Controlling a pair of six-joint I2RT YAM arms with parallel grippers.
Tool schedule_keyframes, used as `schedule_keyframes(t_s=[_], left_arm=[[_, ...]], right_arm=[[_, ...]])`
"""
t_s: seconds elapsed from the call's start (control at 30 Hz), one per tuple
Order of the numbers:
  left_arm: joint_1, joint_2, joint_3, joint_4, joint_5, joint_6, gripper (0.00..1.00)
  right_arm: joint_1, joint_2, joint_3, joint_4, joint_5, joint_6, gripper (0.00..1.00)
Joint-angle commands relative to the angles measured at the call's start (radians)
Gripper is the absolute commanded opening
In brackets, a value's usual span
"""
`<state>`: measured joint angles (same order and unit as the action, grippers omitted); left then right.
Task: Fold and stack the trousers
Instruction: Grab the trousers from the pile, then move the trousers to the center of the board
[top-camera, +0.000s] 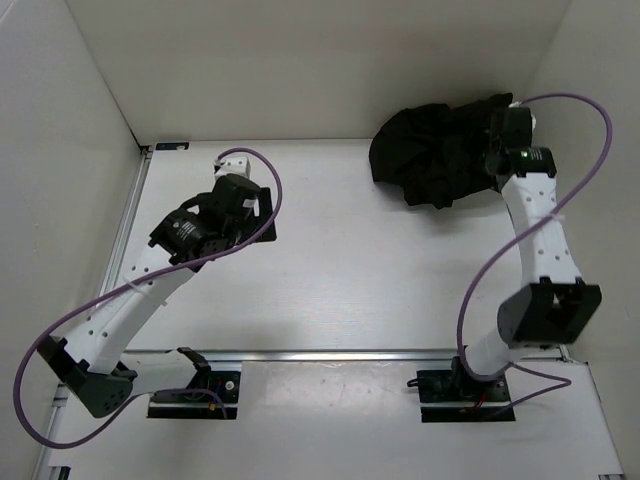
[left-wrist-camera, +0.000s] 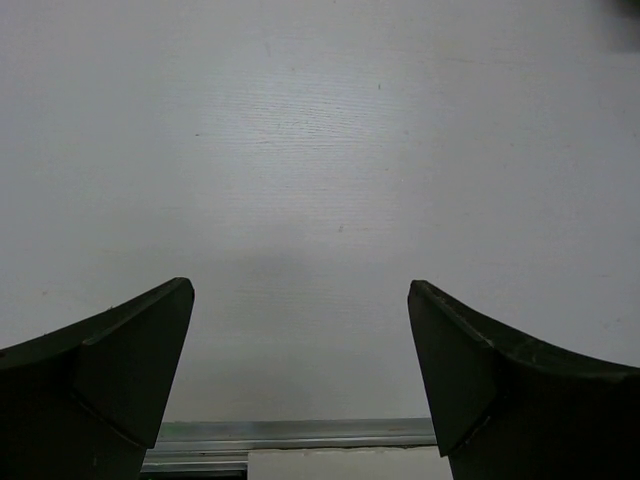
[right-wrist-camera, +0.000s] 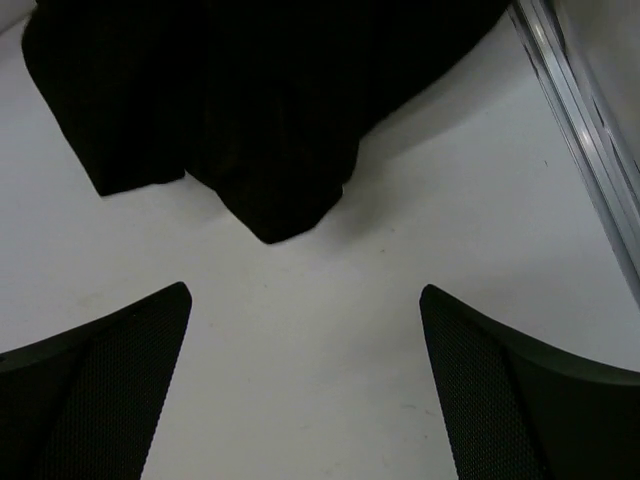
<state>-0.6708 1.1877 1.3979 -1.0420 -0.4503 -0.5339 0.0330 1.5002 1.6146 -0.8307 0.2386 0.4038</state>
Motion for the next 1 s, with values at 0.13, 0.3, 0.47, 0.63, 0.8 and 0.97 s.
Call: schedule_keyframes(t_s=[0.13,0.3,0.47,0.63,0.8,0.97], left_arm=[[-0.003,0.089,0.039,0.031,0.022,0.038,1.0],[-0.003,0.127,0.05,0.031,0.001,0.038,1.0],[-0.003,0.138,0.07,0.008,-0.01,0.029,1.0],[-0.003,0.119,0.092,-0.01,-0.021,0.02,1.0],[0.023,0.11,0.139,-0.039,-0.021,0.011,1.0],[0.172,0.101,0.181,-0.093,0.028,-0.069,1.0]], right_arm=[[-0.091,0.391,0.319,0.025,-0.211,-0.014,1.0],[-0.091,0.621,0.537,-0.01,-0.226,0.004,0.96],[-0.091,0.716,0.689,-0.01,-0.252,0.004,0.39],[-0.049,0.551,0.748,-0.01,-0.262,-0.031,0.0],[0.054,0.324,0.875,0.001,-0.323,-0.115,0.0],[0.284,0.14,0.73,0.028,-0.381,-0.164,0.0]])
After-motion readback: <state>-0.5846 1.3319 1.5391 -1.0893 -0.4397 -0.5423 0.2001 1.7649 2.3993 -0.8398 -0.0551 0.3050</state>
